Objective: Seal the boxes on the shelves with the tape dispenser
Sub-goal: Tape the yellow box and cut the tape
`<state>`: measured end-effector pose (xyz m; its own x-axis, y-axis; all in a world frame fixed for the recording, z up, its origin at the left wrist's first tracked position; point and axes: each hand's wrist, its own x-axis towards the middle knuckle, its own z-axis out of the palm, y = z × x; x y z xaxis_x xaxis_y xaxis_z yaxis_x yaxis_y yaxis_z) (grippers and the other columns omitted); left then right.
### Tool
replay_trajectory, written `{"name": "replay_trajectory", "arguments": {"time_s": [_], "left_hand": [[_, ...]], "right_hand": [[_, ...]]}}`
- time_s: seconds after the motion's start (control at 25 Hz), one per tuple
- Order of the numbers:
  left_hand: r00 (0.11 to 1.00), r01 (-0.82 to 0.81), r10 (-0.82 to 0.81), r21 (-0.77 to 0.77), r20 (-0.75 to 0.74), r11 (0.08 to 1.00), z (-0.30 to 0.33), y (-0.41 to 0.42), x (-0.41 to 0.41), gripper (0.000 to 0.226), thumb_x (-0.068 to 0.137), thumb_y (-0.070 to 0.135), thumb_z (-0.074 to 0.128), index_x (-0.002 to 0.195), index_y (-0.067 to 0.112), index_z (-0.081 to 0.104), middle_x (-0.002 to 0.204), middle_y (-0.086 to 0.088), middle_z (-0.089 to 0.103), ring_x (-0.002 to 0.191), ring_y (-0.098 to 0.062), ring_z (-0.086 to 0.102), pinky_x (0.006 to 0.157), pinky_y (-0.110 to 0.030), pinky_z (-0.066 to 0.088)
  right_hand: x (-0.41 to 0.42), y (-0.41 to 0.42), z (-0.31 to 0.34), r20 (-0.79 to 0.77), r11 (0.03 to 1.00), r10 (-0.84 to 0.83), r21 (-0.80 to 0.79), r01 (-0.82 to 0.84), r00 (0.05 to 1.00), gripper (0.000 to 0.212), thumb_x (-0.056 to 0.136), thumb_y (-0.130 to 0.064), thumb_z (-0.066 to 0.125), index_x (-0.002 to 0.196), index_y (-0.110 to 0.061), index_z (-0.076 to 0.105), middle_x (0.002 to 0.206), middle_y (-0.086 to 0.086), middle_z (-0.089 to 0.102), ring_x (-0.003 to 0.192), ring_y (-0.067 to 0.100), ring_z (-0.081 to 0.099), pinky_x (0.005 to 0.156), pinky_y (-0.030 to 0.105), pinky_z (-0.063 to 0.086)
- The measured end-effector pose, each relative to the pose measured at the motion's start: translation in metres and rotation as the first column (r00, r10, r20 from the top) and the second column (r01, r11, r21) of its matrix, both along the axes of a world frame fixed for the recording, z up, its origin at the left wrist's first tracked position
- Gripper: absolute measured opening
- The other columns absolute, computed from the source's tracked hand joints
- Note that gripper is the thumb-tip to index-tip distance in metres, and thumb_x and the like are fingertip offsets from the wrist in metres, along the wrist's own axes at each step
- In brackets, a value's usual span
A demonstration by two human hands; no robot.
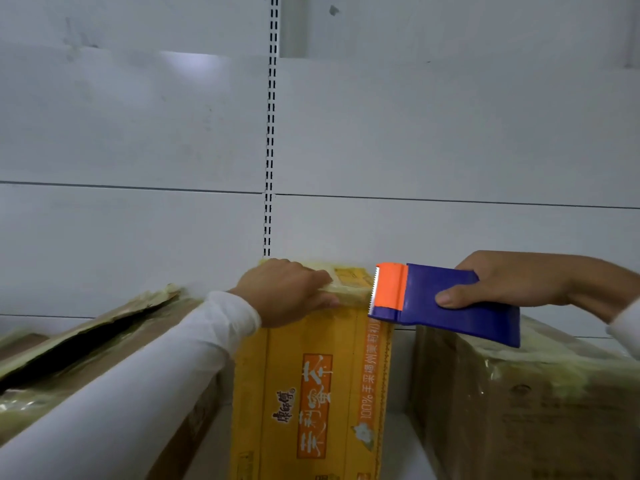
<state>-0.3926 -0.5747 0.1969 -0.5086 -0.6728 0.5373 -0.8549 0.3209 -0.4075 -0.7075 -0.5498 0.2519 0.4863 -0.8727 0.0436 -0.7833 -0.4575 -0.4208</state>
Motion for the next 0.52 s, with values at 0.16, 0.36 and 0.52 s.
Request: {"name": "replay_trajectory", "arguments": {"time_s": [0.16,0.36,0.52], "left_hand": [[0.991,0.133,-0.133,-0.016,-0.022,0.991,0.002,0.004,0.017,0.074,0.081,0.077,0.011,0.122,0.031,0.053,0.101,0.003,0.07,0.086,-0.022,0.064,0.076,-0.033,0.05],[0.986,0.164,-0.164,0.002,-0.045,0.986,0.002,0.002,0.013,0.07,0.082,0.075,0.017,0.116,0.029,0.057,0.099,0.005,0.068,0.082,-0.019,0.063,0.074,-0.034,0.05],[0.979,0.184,-0.179,0.047,-0.094,0.982,0.005,0.007,0.013,0.077,0.079,0.079,0.008,0.104,0.028,0.058,0.088,0.007,0.065,0.075,-0.015,0.06,0.07,-0.033,0.049]], "right_hand": [[-0.008,0.0,0.001,-0.013,0.998,0.068,-0.017,-0.068,0.998,0.062,0.072,-0.063,0.065,0.092,-0.004,0.067,0.087,0.014,0.074,0.072,0.026,0.068,0.068,0.032,0.047],[-0.045,0.009,0.006,-0.021,1.0,0.013,0.029,-0.012,1.0,0.057,0.071,-0.066,0.065,0.09,-0.013,0.071,0.089,0.01,0.076,0.079,0.029,0.073,0.068,0.028,0.053],[-0.061,0.009,0.0,-0.003,0.999,0.009,0.046,-0.009,1.0,0.056,0.072,-0.065,0.066,0.09,-0.012,0.071,0.09,0.01,0.076,0.08,0.029,0.073,0.07,0.031,0.054]]}}
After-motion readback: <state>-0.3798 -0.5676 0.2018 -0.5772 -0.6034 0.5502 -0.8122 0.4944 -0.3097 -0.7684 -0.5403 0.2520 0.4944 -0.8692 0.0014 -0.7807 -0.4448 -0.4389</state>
